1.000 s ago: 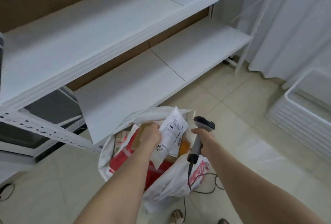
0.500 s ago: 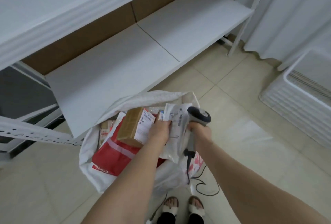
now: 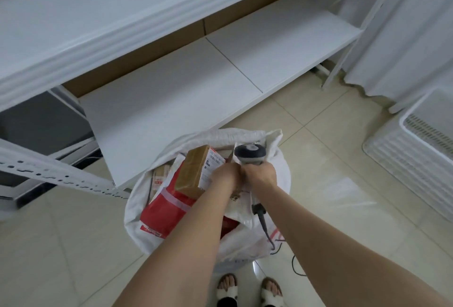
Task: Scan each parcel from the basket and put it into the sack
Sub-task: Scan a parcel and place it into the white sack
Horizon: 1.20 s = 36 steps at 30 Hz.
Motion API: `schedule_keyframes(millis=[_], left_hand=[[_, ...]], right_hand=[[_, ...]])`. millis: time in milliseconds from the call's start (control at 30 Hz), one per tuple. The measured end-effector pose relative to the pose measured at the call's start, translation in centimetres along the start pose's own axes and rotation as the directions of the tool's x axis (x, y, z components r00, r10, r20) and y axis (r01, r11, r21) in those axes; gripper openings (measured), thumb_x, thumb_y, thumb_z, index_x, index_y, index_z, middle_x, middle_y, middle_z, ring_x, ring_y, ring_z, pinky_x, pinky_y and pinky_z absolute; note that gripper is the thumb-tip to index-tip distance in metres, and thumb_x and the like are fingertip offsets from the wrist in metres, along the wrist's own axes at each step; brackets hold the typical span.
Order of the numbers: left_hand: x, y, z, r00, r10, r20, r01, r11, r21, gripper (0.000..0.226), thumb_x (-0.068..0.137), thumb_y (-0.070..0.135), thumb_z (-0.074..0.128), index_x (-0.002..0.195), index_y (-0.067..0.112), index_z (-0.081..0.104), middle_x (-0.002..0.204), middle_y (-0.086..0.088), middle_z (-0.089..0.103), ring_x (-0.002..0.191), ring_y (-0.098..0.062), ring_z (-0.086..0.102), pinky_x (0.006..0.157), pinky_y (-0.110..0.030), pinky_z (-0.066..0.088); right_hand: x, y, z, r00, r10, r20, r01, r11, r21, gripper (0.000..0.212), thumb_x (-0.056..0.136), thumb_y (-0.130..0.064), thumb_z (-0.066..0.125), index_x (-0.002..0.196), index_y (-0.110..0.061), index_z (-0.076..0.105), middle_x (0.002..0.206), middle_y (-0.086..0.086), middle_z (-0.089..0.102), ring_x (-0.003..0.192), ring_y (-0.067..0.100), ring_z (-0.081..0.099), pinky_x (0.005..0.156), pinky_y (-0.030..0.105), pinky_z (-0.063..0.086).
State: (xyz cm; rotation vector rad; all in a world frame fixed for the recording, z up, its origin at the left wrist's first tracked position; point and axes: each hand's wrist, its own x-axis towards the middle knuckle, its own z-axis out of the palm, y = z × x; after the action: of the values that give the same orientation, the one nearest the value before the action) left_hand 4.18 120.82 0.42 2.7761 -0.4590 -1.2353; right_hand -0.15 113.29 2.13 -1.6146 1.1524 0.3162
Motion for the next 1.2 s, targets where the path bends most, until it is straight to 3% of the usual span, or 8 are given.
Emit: schedule_keyframes(millis=[67,133,300,433,567,667,900,1200], left_hand=[[-0.1,-0.9,-1.2,0.999,0.021,0.04,-0.018,0.996,-0.082,0.029,0.087,0.012,0.057,0.114,0.004,0.06,0.089,-0.009,0.061,0.083,-0.025,0.061,0.071,-0.032,0.049],[-0.5,-2.8,-2.3,0.992,0.037,-0.123,-0.063,0.973,-0.22,0.017,0.09,0.02,0.052,0.099,0.013,0.065,0.079,-0.003,0.061,0.076,-0.022,0.06,0.066,-0.031,0.05],[-1.2,-10.4,-5.0,0.752,-0.269,-0.603,0.024,0.924,-0.382,0.01,0.092,0.024,0.051,0.101,0.021,0.055,0.098,0.004,0.059,0.089,-0.018,0.059,0.066,-0.031,0.044],[-0.4,-17.3,-4.0,0.704,-0.649,-0.289,0.415,0.706,-0.574,0.054,0.089,0.016,0.057,0.137,0.01,0.033,0.136,-0.017,0.039,0.126,-0.033,0.039,0.094,-0.044,0.042],[1.9,-21.9,-0.1,0.719,-0.696,-0.003,0.569,0.59,-0.572,0.072,0.089,0.033,0.059,0.147,0.01,0.024,0.143,-0.02,0.039,0.124,-0.036,0.045,0.099,-0.046,0.043],[2.7,-22.1,1.8,0.798,-0.603,-0.022,0.477,0.653,-0.589,0.038,0.094,0.031,0.048,0.121,0.006,0.058,0.12,-0.017,0.061,0.103,-0.033,0.06,0.08,-0.036,0.048],[0.6,-17.7,-2.9,0.76,-0.597,-0.255,0.258,0.638,-0.725,0.037,0.1,0.02,0.033,0.12,0.0,0.057,0.124,-0.022,0.058,0.111,-0.036,0.055,0.086,-0.034,0.041],[-5.8,-7.9,-12.7,0.765,-0.51,-0.393,-0.064,0.548,-0.834,0.03,0.094,0.024,0.049,0.093,-0.001,0.066,0.106,-0.021,0.066,0.098,-0.036,0.06,0.078,-0.033,0.045]], right_hand=[[0.1,0.2,0.4,0.999,0.032,0.043,-0.031,0.999,-0.026,0.038,0.072,-0.021,0.071,0.104,-0.002,0.065,0.102,0.014,0.066,0.08,0.023,0.064,0.068,0.032,0.055],[0.6,0.6,1.2,0.998,0.054,0.044,-0.051,0.997,-0.065,0.056,0.063,-0.03,0.073,0.11,0.0,0.063,0.109,0.014,0.063,0.091,0.028,0.065,0.079,0.036,0.057],[1.7,0.6,3.5,0.999,0.049,-0.003,-0.049,0.974,-0.22,0.045,0.087,-0.03,0.063,0.124,-0.005,0.06,0.128,0.016,0.052,0.086,0.026,0.056,0.081,0.034,0.053],[2.7,1.3,5.0,0.996,0.073,-0.046,-0.083,0.957,-0.276,0.044,0.087,-0.029,0.059,0.125,-0.008,0.058,0.126,0.016,0.048,0.083,0.025,0.053,0.09,0.038,0.052],[4.1,2.2,6.0,0.996,0.068,-0.062,-0.083,0.957,-0.278,0.048,0.085,-0.038,0.061,0.125,-0.01,0.059,0.124,0.013,0.046,0.084,0.026,0.055,0.094,0.041,0.051],[5.2,2.9,6.1,0.997,0.052,-0.06,-0.065,0.97,-0.236,0.053,0.08,-0.042,0.068,0.121,-0.009,0.062,0.123,0.014,0.052,0.098,0.032,0.062,0.095,0.042,0.051],[3.4,2.3,2.2,0.997,0.043,-0.066,-0.046,0.998,-0.051,0.029,0.08,-0.022,0.071,0.101,-0.001,0.068,0.098,0.013,0.068,0.088,0.028,0.065,0.078,0.037,0.054],[-3.5,-4.1,-11.0,0.949,-0.017,-0.313,0.044,0.996,0.079,0.023,0.088,-0.014,0.057,0.067,-0.015,0.048,0.066,0.001,0.049,0.06,0.018,0.049,0.058,0.029,0.043]])
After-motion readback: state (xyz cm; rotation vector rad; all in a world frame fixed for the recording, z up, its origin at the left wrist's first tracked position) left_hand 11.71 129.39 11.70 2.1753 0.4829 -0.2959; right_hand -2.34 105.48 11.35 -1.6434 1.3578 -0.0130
